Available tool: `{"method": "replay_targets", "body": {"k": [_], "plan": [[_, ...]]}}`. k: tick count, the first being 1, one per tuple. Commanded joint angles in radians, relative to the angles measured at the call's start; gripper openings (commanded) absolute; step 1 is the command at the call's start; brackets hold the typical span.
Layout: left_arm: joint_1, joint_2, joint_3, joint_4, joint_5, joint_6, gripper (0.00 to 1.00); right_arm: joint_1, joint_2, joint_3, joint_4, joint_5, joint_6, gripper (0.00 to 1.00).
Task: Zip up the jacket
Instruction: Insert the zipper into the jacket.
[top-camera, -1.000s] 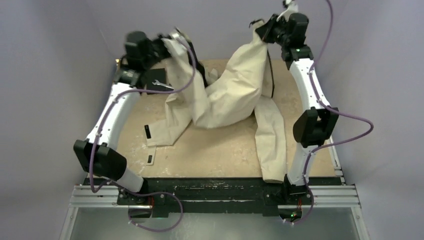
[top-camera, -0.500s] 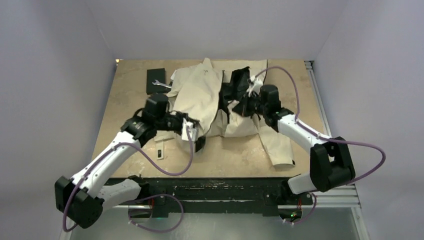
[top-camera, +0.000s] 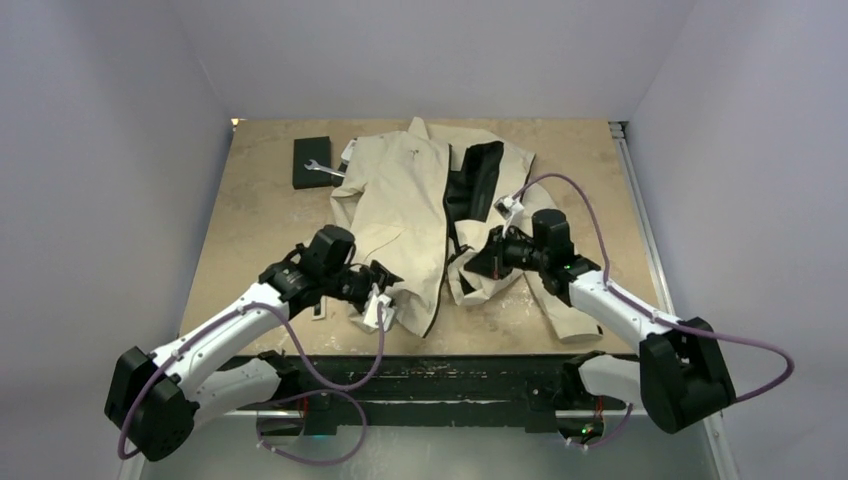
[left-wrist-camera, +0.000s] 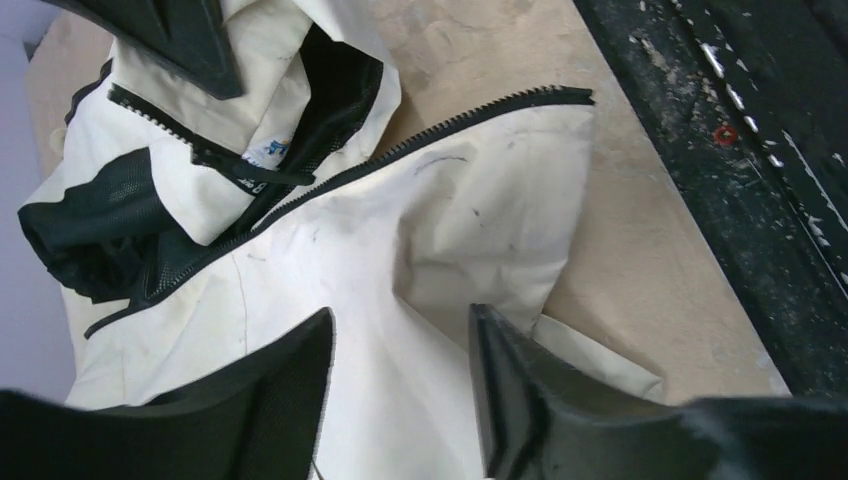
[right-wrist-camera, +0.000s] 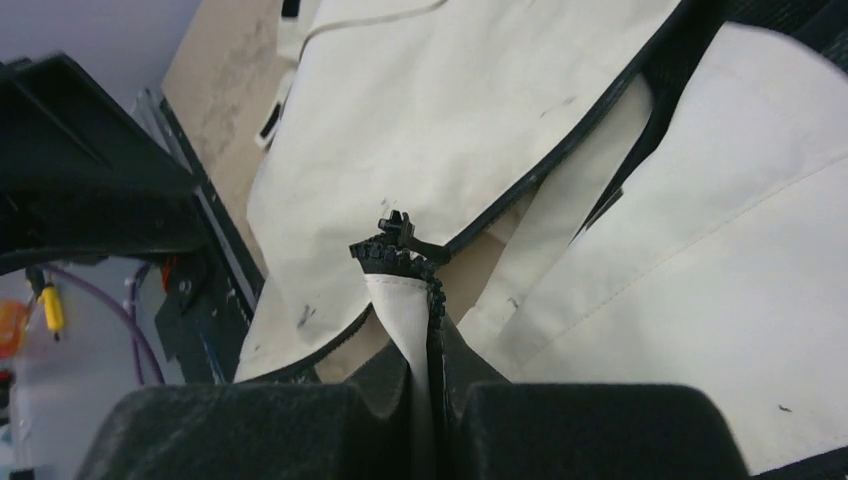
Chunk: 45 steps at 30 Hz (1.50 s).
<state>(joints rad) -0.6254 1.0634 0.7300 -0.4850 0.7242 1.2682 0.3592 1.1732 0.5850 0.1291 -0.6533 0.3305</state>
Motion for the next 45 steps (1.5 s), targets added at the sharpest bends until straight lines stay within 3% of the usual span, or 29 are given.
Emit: {"method": "replay_targets", "body": {"k": [1,6,10,12,14,17,23,29,34,35,36,38,39,45], "plan": [[-0.011,-0.087,-0.084,0.047,0.038,-0.014,0.6,0.051,0.046,0.016,-0.031,-0.046,-0.051,0.0],[-0.036,-0.108,-0.149,0.118,0.068,-0.026,0.68,0.056,0.052,0.042,-0.114,0.026,-0.061,0.0],[-0.112,-0.074,-0.186,0.316,0.065,-0.121,0.71,0.056,0.031,0.051,-0.128,0.024,-0.054,0.0],[-0.15,-0.033,-0.173,0.286,0.074,-0.05,0.74,0.056,0.025,0.052,-0.149,0.017,-0.053,0.0],[-0.17,0.007,-0.169,0.191,0.096,0.123,0.76,0.056,0.02,0.054,-0.178,0.018,-0.054,0.0],[-0.193,0.081,-0.194,0.216,0.087,0.246,0.78,0.056,0.016,0.053,-0.19,0.024,-0.057,0.0],[-0.214,0.223,-0.191,0.35,0.015,0.312,0.73,0.055,0.011,0.059,-0.2,-0.001,-0.057,0.0],[-0.215,0.278,-0.163,0.408,-0.026,0.263,0.63,0.053,-0.007,0.052,-0.201,-0.032,-0.047,0.0],[-0.214,0.285,-0.124,0.327,-0.005,0.267,0.68,0.053,0.003,0.074,-0.216,-0.045,-0.059,0.0],[-0.214,0.286,-0.128,0.336,-0.006,0.271,0.65,0.052,0.0,0.077,-0.218,-0.052,-0.06,0.0],[-0.213,0.29,-0.137,0.363,-0.011,0.272,0.53,0.053,-0.003,0.08,-0.219,-0.058,-0.061,0.0],[-0.214,0.296,-0.171,0.479,-0.041,0.243,0.19,0.053,-0.012,0.086,-0.228,-0.067,-0.065,0.0],[-0.214,0.296,-0.188,0.55,-0.062,0.222,0.14,0.053,-0.016,0.087,-0.237,-0.068,-0.069,0.0],[-0.212,0.269,-0.195,0.609,-0.17,0.143,0.18,0.053,-0.038,0.093,-0.272,-0.07,-0.081,0.0]]}}
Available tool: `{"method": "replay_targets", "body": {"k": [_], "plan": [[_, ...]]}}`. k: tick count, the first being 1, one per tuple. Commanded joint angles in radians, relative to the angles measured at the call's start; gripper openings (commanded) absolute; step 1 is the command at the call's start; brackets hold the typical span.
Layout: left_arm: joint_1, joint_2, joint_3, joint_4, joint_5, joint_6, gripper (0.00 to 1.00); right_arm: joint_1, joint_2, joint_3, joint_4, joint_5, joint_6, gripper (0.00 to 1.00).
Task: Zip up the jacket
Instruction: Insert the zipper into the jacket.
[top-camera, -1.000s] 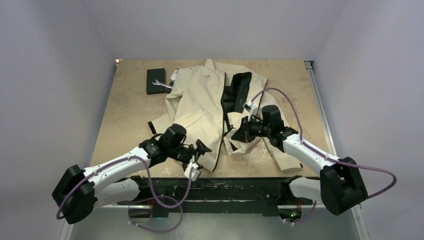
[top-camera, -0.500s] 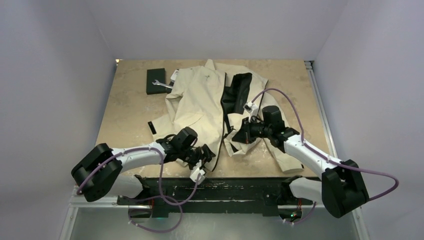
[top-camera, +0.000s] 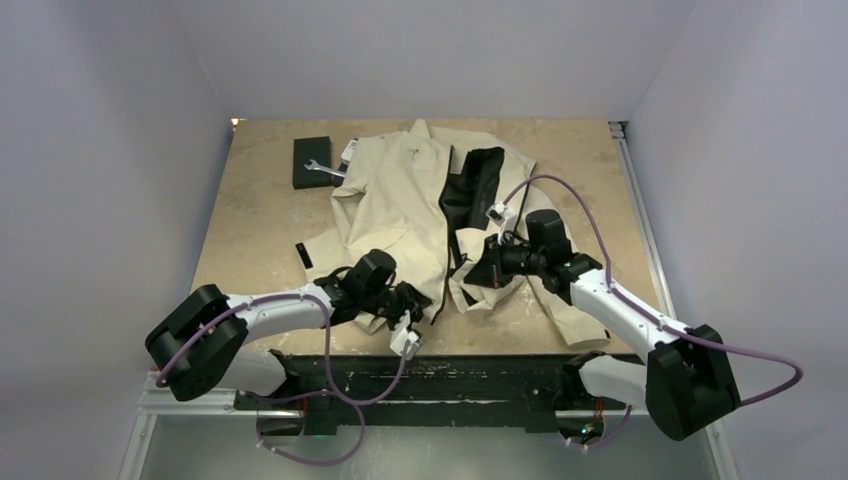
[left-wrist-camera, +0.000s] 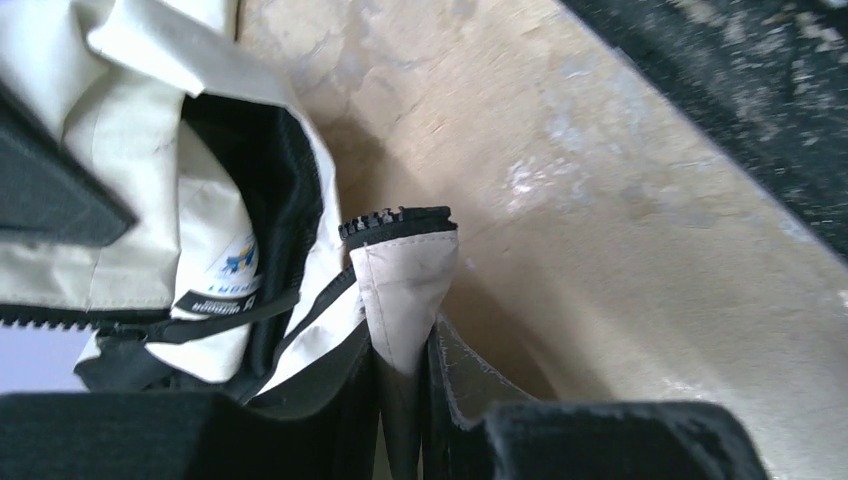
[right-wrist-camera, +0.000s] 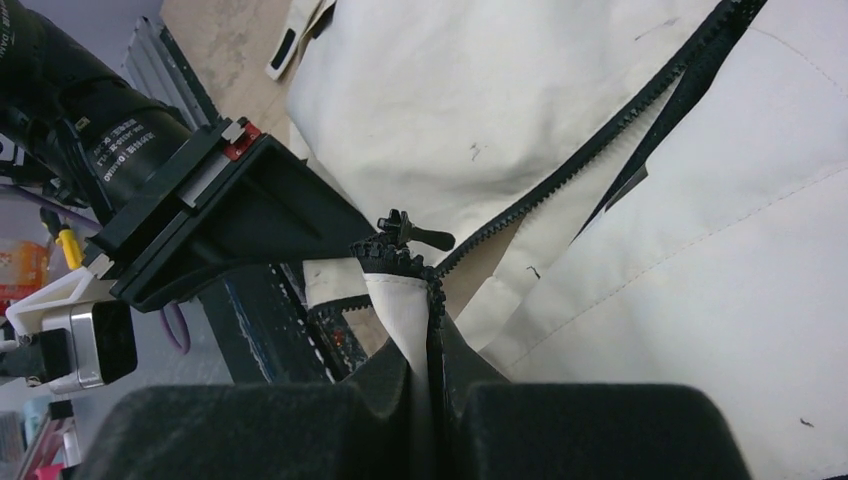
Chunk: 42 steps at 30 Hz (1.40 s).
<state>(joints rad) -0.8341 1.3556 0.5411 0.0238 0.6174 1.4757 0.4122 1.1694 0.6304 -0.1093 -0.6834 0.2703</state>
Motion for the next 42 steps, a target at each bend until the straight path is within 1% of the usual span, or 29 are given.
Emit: {"method": "replay_targets", "body": {"k": [1,2,4,7,8,11,14,18,21,24,29,37,42], "plan": [[-0.004,-0.031,-0.017,0.115,-0.075,-0.076,0.17,0.0,-0.038,0.049,-0.036,-0.045,-0.021,0.0],[-0.004,-0.04,-0.027,0.138,-0.09,-0.09,0.15,0.0,-0.043,0.051,-0.039,-0.054,-0.02,0.0],[-0.004,-0.068,-0.028,0.175,-0.129,-0.13,0.01,0.0,-0.056,0.063,-0.063,-0.078,-0.026,0.0],[0.006,-0.114,0.029,0.203,-0.224,-0.268,0.0,0.0,-0.087,0.089,-0.089,-0.12,-0.041,0.0],[0.02,-0.13,0.065,0.186,-0.229,-0.306,0.0,-0.001,-0.092,0.1,-0.092,-0.127,-0.045,0.0],[0.059,-0.187,0.168,0.129,-0.224,-0.488,0.0,0.001,-0.089,0.131,-0.122,-0.175,-0.087,0.0],[0.062,-0.24,0.229,0.068,-0.215,-0.554,0.0,0.001,-0.075,0.153,-0.123,-0.231,-0.133,0.0],[0.063,-0.307,0.214,0.026,-0.186,-0.529,0.0,0.003,-0.042,0.193,-0.114,-0.326,-0.178,0.0],[0.063,-0.327,0.194,0.049,-0.214,-0.529,0.0,0.012,0.001,0.234,-0.149,-0.38,-0.219,0.0],[0.062,-0.346,0.17,0.084,-0.236,-0.513,0.0,0.048,0.029,0.265,-0.163,-0.427,-0.238,0.0],[0.062,-0.369,0.127,0.129,-0.241,-0.476,0.0,0.077,0.036,0.303,-0.213,-0.474,-0.266,0.0],[0.054,-0.391,0.079,0.139,-0.224,-0.432,0.0,0.076,0.056,0.329,-0.252,-0.42,-0.225,0.0],[0.046,-0.388,0.078,0.114,-0.208,-0.402,0.0,0.076,0.064,0.372,-0.288,-0.383,-0.24,0.0]]}}
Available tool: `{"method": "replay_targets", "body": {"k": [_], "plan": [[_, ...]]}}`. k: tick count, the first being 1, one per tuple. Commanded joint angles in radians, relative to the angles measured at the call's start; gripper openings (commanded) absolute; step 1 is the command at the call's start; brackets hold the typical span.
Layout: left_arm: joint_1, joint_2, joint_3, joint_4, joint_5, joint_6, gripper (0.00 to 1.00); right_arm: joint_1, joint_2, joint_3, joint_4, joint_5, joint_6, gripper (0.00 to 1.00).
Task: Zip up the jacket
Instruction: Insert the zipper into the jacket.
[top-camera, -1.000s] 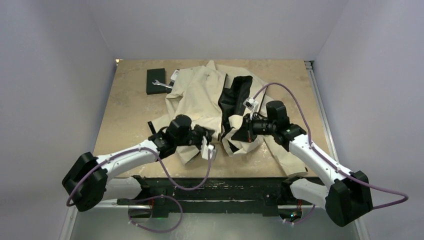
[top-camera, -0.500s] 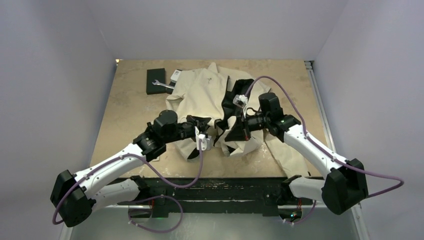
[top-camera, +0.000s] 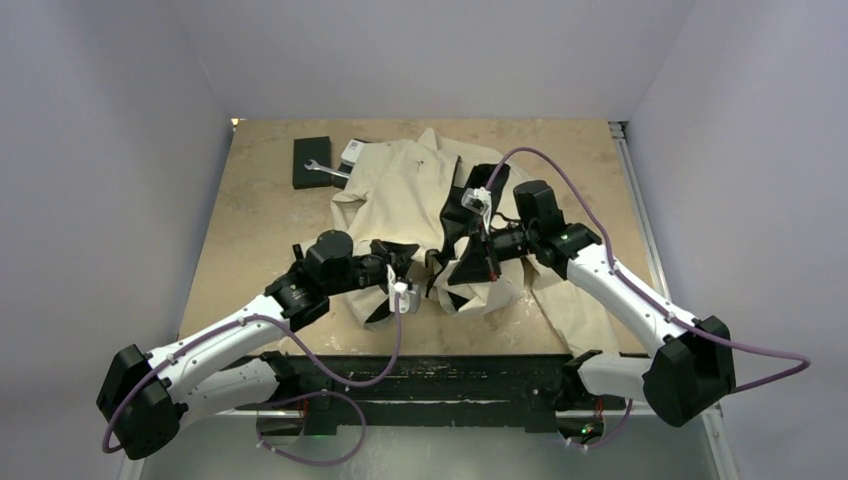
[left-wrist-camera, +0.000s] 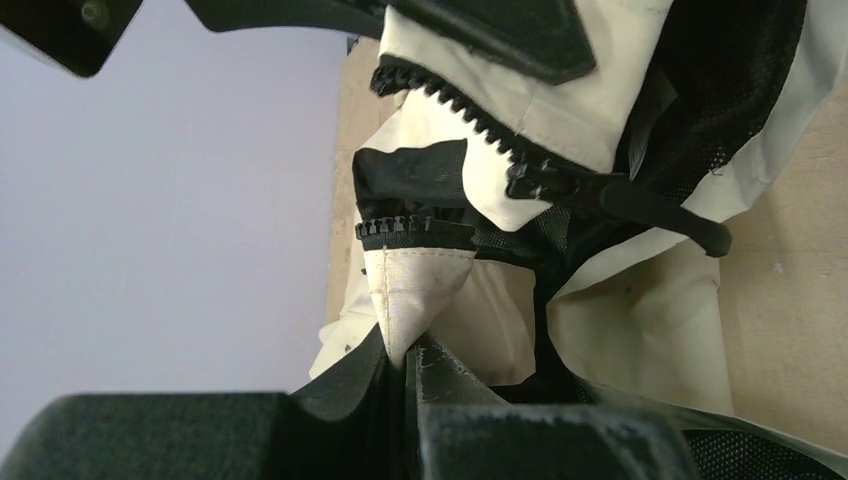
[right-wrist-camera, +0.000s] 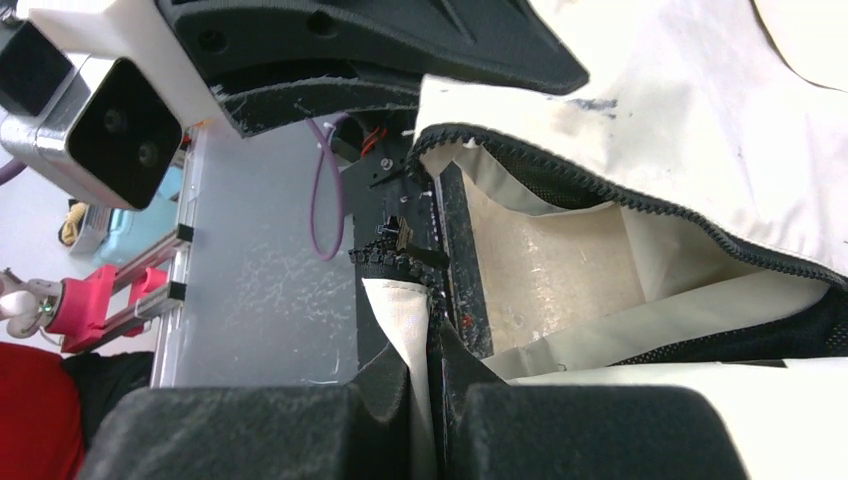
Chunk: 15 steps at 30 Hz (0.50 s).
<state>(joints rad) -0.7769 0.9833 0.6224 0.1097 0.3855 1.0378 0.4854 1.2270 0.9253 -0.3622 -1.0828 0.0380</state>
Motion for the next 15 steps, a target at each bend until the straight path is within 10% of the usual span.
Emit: {"method": "replay_targets", "body": {"k": [1,15], "plan": [[-0.012,-0.015,-0.001,0.026,0.025,0.042,0.0,0.003,0.011,0.088,-0.043,0.02,-0.011,0.0],[-0.014,-0.009,0.011,0.02,0.012,0.045,0.0,0.005,0.031,0.119,-0.089,0.094,-0.033,0.0]]}}
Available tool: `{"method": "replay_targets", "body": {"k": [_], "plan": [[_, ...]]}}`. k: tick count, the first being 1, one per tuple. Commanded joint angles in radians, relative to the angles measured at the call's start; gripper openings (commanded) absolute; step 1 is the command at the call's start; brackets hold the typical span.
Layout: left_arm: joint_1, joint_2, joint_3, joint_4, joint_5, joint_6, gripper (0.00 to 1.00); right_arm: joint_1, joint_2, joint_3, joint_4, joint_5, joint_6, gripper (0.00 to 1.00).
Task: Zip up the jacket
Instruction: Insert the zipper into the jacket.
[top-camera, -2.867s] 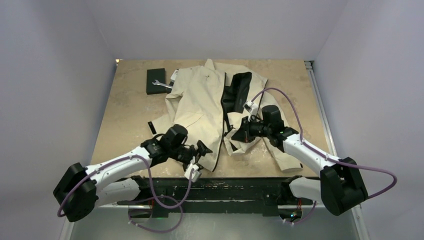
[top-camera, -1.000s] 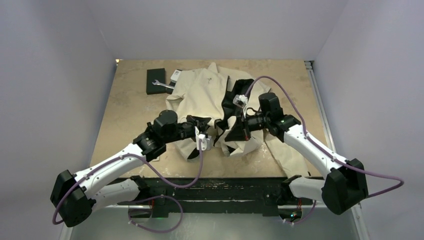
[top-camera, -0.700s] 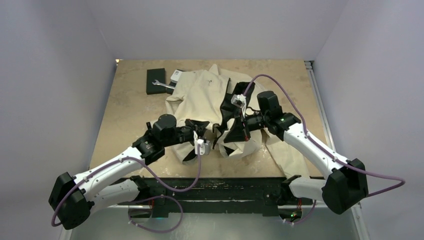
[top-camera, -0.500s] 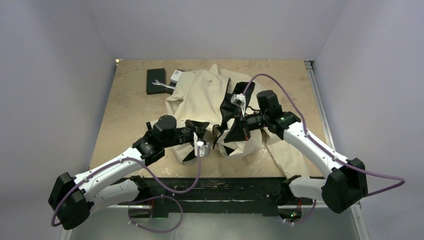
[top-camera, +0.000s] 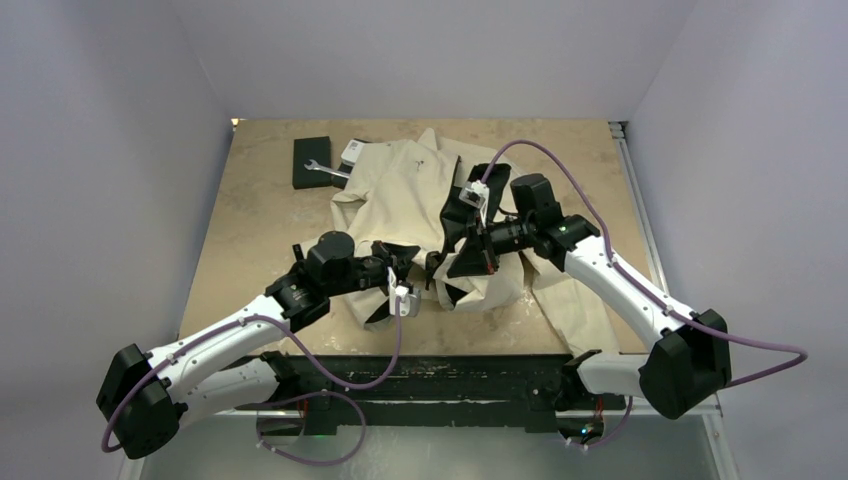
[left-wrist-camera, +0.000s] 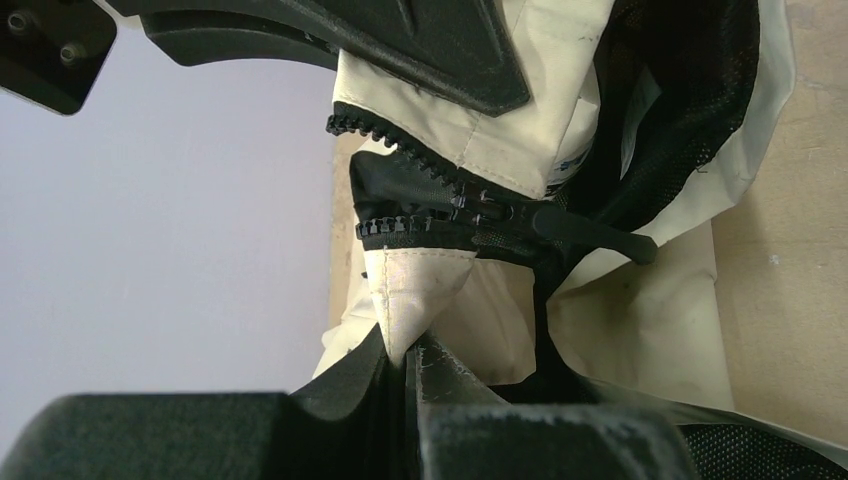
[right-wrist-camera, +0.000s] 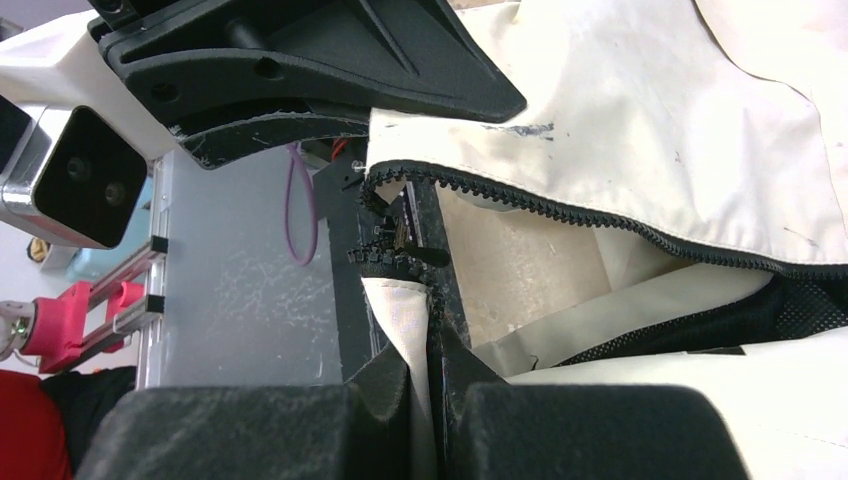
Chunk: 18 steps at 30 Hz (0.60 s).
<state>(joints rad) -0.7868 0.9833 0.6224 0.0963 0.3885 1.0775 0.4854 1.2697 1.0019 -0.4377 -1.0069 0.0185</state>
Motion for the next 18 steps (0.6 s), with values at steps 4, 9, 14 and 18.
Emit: {"method": "replay_targets", "body": {"k": [4,9,14,18], "plan": [[-0.005,-0.009,0.011,0.04,0.012,-0.001,0.0,0.008,-0.003,0.058,-0.023,0.029,-0.014,0.0],[-0.004,-0.007,0.008,0.042,0.01,-0.005,0.0,0.016,0.004,0.072,-0.033,0.025,-0.035,0.0],[-0.005,-0.004,0.015,0.038,0.009,-0.001,0.0,0.022,0.009,0.075,-0.034,0.02,-0.044,0.0],[-0.004,-0.002,0.016,0.044,0.004,-0.005,0.0,0.024,0.006,0.066,-0.035,0.029,-0.044,0.0]]}}
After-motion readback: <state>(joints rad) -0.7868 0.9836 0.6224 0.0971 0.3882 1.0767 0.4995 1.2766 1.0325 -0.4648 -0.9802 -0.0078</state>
